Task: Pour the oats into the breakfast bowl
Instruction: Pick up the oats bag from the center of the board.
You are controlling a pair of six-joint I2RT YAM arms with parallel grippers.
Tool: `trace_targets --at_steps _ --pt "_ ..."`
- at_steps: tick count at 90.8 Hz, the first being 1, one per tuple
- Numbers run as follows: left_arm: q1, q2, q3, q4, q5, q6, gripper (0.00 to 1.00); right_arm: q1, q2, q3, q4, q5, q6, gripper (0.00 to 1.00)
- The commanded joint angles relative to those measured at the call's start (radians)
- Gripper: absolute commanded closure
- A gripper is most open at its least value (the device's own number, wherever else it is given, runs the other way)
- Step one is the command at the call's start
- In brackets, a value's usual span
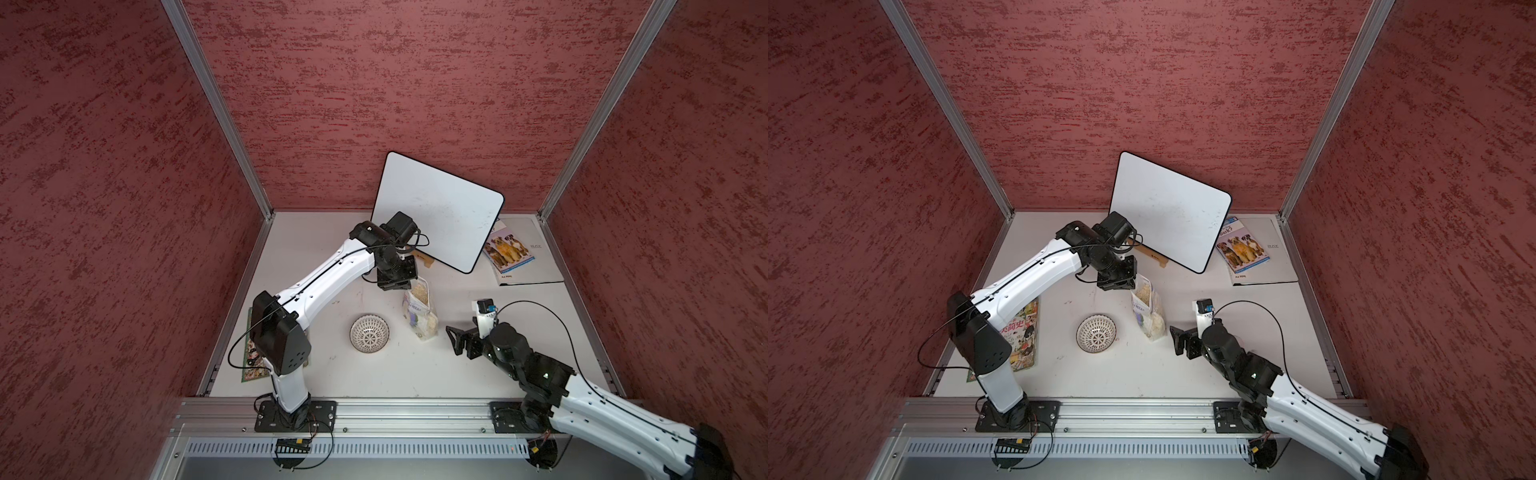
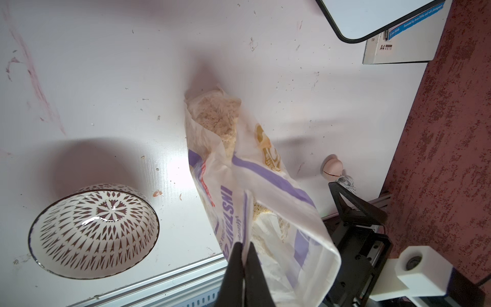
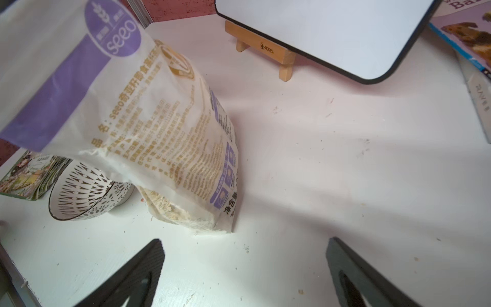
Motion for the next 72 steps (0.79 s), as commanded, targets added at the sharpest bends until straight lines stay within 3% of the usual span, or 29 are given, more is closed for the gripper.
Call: trace_targets --at_steps 1,9,26,53,72 --pt "0.005 0.025 0.020 -0.016 0.016 -0.006 1.00 0.132 0.075 -0.022 0.171 0.237 -0.003 0.01" --pt "0.005 0.030 0.024 -0.017 0.020 -0.006 1.00 0.195 0.111 -0.066 0.282 0.338 -0.016 0.01" --pt "0.005 0.044 0.036 -0.035 0.040 -0.003 1.00 0.223 0.229 -0.125 0.503 0.318 -0.089 0.01" --pt "0.005 0.050 0.039 -0.051 0.056 -0.006 1.00 0.297 0.638 -0.073 0.792 0.323 -0.129 0.01" --pt "0.006 0.065 0.052 -0.063 0.079 -0.003 1.00 0.302 0.904 -0.001 1.044 0.431 -0.155 0.01"
